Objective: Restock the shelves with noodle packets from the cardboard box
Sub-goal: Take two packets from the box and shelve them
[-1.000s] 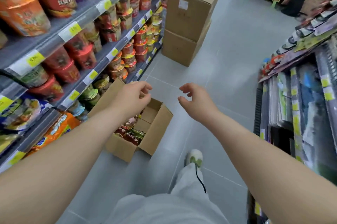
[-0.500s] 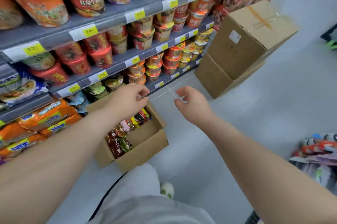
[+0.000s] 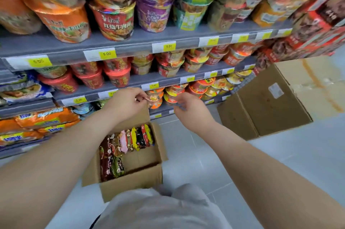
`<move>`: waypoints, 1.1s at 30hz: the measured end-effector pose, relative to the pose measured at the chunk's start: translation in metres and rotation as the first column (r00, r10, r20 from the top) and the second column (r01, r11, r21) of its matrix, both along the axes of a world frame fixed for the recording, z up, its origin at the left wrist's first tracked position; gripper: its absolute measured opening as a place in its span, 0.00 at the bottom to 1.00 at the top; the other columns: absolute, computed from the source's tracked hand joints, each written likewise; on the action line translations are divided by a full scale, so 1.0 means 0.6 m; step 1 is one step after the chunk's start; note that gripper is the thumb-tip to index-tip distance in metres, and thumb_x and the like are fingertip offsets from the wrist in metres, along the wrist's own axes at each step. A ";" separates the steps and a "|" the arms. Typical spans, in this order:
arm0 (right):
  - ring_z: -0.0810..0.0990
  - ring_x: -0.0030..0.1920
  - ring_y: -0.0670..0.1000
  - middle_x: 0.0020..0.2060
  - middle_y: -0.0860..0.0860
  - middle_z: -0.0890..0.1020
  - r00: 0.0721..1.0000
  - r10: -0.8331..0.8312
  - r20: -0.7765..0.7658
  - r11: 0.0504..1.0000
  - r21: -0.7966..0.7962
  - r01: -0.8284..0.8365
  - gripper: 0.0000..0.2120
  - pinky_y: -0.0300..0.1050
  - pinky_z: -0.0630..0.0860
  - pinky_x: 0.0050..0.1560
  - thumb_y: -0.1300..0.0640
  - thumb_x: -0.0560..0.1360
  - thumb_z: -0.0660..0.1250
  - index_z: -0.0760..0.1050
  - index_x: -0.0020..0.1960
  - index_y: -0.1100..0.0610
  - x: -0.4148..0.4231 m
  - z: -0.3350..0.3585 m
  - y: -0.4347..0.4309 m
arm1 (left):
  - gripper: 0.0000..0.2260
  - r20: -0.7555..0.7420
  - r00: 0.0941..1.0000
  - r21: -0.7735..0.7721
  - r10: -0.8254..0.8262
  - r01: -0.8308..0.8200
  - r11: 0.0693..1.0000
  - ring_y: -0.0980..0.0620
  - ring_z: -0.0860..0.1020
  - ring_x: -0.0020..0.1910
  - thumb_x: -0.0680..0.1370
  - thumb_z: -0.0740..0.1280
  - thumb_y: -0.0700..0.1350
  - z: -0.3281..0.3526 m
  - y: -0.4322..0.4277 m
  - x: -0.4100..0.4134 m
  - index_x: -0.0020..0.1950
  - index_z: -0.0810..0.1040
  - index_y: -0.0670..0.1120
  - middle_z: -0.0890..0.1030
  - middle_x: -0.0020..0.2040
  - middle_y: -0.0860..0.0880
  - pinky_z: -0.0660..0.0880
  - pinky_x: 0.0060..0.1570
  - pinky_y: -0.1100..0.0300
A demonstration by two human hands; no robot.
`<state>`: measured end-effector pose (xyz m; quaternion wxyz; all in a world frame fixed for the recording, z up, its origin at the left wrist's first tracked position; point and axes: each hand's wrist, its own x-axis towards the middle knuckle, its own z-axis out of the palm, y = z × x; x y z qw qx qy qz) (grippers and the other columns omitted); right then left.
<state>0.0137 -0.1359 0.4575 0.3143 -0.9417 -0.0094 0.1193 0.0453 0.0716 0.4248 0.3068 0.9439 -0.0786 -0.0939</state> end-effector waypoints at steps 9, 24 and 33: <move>0.78 0.55 0.51 0.55 0.49 0.80 0.891 0.437 -0.121 0.899 0.033 -0.437 0.13 0.44 0.74 0.52 0.56 0.76 0.64 0.75 0.60 0.53 0.187 -0.084 0.081 | 0.10 -0.107 0.841 0.105 0.530 -0.520 0.848 0.50 0.79 0.48 0.75 0.67 0.44 -0.050 0.049 -0.027 0.56 0.80 0.47 0.82 0.49 0.50 0.71 0.47 0.62; 0.76 0.55 0.52 0.56 0.51 0.78 0.466 0.837 -0.288 0.492 0.020 -0.870 0.14 0.46 0.74 0.56 0.56 0.75 0.64 0.74 0.61 0.53 0.105 -0.378 0.293 | 0.11 -0.264 0.383 0.226 0.885 -0.868 0.442 0.48 0.78 0.51 0.77 0.65 0.48 -0.310 0.129 -0.242 0.57 0.79 0.48 0.81 0.53 0.49 0.72 0.51 0.58; 0.75 0.59 0.53 0.61 0.51 0.76 0.297 0.884 -0.361 0.306 -0.032 -0.951 0.17 0.47 0.73 0.58 0.59 0.73 0.64 0.73 0.62 0.52 0.054 -0.820 0.321 | 0.15 -0.364 0.394 0.298 0.844 -0.809 0.506 0.42 0.77 0.53 0.77 0.63 0.46 -0.754 0.154 -0.249 0.63 0.75 0.48 0.80 0.55 0.46 0.74 0.51 0.56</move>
